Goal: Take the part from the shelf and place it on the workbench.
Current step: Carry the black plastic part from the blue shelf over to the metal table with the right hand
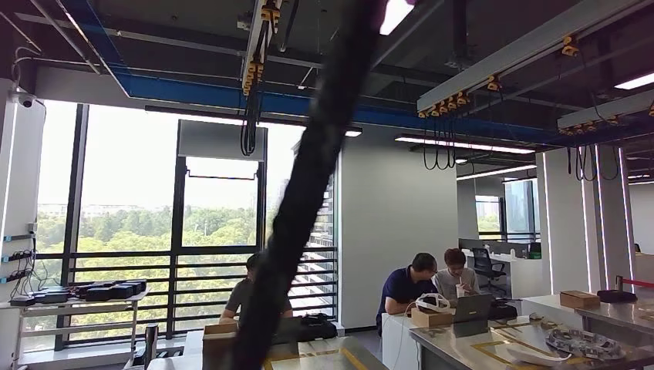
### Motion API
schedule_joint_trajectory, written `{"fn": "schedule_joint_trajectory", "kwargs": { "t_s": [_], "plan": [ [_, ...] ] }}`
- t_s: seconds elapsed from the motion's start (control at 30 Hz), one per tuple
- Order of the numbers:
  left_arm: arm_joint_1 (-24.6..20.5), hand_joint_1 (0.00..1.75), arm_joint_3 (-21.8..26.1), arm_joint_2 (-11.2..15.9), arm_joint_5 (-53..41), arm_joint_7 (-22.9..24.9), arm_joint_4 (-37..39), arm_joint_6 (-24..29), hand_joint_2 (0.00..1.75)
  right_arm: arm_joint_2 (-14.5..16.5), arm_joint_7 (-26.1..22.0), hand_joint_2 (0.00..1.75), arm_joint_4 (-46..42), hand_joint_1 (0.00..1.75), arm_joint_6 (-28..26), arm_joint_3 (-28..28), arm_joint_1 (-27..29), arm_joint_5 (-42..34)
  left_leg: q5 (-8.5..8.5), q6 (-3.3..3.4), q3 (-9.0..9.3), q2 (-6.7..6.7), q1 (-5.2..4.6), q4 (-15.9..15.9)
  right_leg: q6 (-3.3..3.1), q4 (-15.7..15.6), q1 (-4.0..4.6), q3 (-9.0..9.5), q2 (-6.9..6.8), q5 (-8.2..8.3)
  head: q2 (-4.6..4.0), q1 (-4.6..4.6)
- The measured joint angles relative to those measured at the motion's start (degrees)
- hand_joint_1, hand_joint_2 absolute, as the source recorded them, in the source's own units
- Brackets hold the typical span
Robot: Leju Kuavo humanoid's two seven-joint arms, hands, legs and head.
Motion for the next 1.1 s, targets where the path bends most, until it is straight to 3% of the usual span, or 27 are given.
{"fn": "schedule_joint_trajectory", "kwargs": {
  "t_s": [0.3, 0.43, 0.47, 0.5, 0.57, 0.6, 0.63, 0.67, 0.73, 0.77, 0.83, 0.9, 0.97, 1.03, 1.1],
  "plan": [
    [-0.1, 0.00, -0.1, 0.4, 0.0, 0.0, 0.0, 0.0, 1.75, 0.0, 0.0, 1.75, 0.0, 1.75, 0.1, 0.0, 0.0, 0.0, 0.15, -0.77, 0.44, 0.00, 0.00, -0.9, -0.51, 0.0, 0.01, 0.16, -0.02, -0.22, 0.00, 0.21],
    [-0.1, 0.00, -0.1, 0.4, 0.1, 0.0, 0.0, 0.1, 1.75, 0.2, 0.0, 1.75, 0.0, 1.75, 0.2, 0.0, -0.1, 0.0, 0.97, -0.07, 1.33, 0.03, 0.07, -2.4, 0.01, -0.9, -0.23, 0.72, -0.07, 0.25, 0.00, 0.29],
    [-0.2, 0.00, -0.1, 0.4, 0.1, -0.1, 0.0, 0.1, 1.75, 0.2, 0.0, 1.75, 0.0, 1.75, 0.2, 0.0, -0.1, 0.0, 1.51, 0.13, 1.87, 0.06, 0.29, -3.4, 0.22, -0.3, -0.22, 0.51, -0.05, -0.28, 0.00, 0.28],
    [-0.2, 0.00, -0.1, 0.4, 0.1, -0.1, 0.0, 0.2, 1.75, 0.3, 0.0, 1.75, 0.0, 1.75, 0.2, 0.0, -0.2, 0.0, 1.94, 0.17, 2.32, 0.10, 0.57, -4.2, 0.51, 1.5, -0.30, -0.30, -0.03, -1.36, 0.00, 0.24],
    [-0.2, 0.00, -0.1, 0.4, 0.1, -0.1, 0.0, 0.2, 1.75, 0.2, -0.1, 1.75, 0.0, 1.75, 0.2, 0.1, -0.1, 0.0, 2.12, 0.14, 2.61, 0.14, 0.89, -4.7, 1.26, 8.0, -0.86, -3.52, -0.03, -4.54, 0.00, 0.01],
    [-0.1, 0.00, -0.1, 0.4, 0.1, -0.1, 0.0, 0.3, 1.75, 0.2, -0.1, 1.75, 0.0, 1.75, 0.2, 0.1, -0.1, 0.0, 2.03, -0.02, 2.63, 0.14, 1.04, -4.7, 1.67, 11.2, -1.24, -5.19, -0.05, -5.56, 0.00, -0.07],
    [0.0, 0.00, -0.1, 0.4, 0.1, -0.1, 0.0, 0.3, 1.75, 0.2, 0.0, 1.75, 0.0, 1.75, 0.2, 0.1, 0.0, 0.0, 1.87, -0.28, 2.67, 0.13, 1.23, -4.6, 2.10, 12.9, -1.65, -6.15, -0.08, -5.60, 0.00, -0.13],
    [0.1, 0.00, -0.1, 0.4, 0.1, -0.1, 0.0, 0.3, 1.75, 0.2, 0.0, 1.75, 0.0, 1.75, 0.2, 0.2, 0.0, 0.0, 1.62, -0.65, 2.74, 0.10, 1.52, -4.3, 2.54, 12.6, -2.06, -6.14, -0.13, -4.58, 0.00, -0.17],
    [0.2, 0.00, -0.1, 0.4, 0.1, -0.1, 0.0, 0.3, 1.75, 0.2, 0.0, 1.75, 0.0, 1.75, 0.2, 0.2, 0.0, 0.0, 0.73, -1.69, 2.93, 0.03, 2.26, -3.4, 3.57, 6.3, -2.81, -3.28, -0.28, -0.71, 0.00, -0.26],
    [0.2, 0.00, -0.1, 0.5, 0.1, -0.1, 0.0, 0.3, 1.75, 0.2, 0.0, 1.75, 0.0, 1.75, 0.2, 0.2, 0.0, 0.0, 0.16, -2.33, 2.73, 0.00, 2.42, -2.8, 3.98, 3.3, -2.96, -1.77, -0.25, 0.36, 0.00, -0.32],
    [0.2, 0.00, -0.1, 0.6, 0.1, -0.1, 0.0, 0.3, 1.75, 0.2, 0.0, 1.75, 0.0, 1.75, 0.2, 0.2, 0.1, 0.0, -0.84, -3.38, 2.31, 0.00, 2.38, -1.9, 3.27, 0.7, -3.00, -0.46, 0.02, 0.34, 0.01, -0.38],
    [0.1, 0.00, -0.2, 0.7, 0.1, -0.2, 0.0, 0.3, 1.75, 0.2, 0.0, 1.75, 0.0, 1.75, 0.1, 0.2, 0.1, 0.0, -1.27, -4.01, 2.33, 0.01, 2.33, -1.8, 1.61, 1.1, -2.85, -0.58, 0.21, -0.44, 0.01, -0.22],
    [0.0, 0.00, -0.2, 0.8, 0.1, -0.2, 0.0, 0.3, 1.75, 0.3, 0.0, 1.75, 0.0, 1.75, 0.1, 0.2, 0.0, 0.0, -1.98, -4.41, 2.32, 0.08, 2.49, -1.0, 0.75, 1.2, -2.78, -0.34, 0.12, -0.81, 0.00, 0.07],
    [0.0, 0.00, -0.2, 0.8, 0.0, -0.2, 0.0, 0.3, 1.75, 0.4, 0.0, 1.75, 0.0, 1.75, 0.1, 0.2, 0.0, 0.0, -4.29, -4.49, 0.13, 0.17, 2.41, 3.8, 0.07, 1.1, -2.65, 0.13, -0.09, -1.11, 0.00, 0.38],
    [0.0, 0.00, -0.2, 0.8, 0.0, -0.1, 0.0, 0.3, 1.75, 0.4, 0.0, 1.75, 0.0, 1.75, 0.2, 0.2, 0.0, 0.0, -7.05, -4.21, -4.36, 0.18, 2.17, 11.7, -0.44, 1.0, -2.24, 0.58, -0.23, -1.53, 0.00, 0.68]
  ]
}}
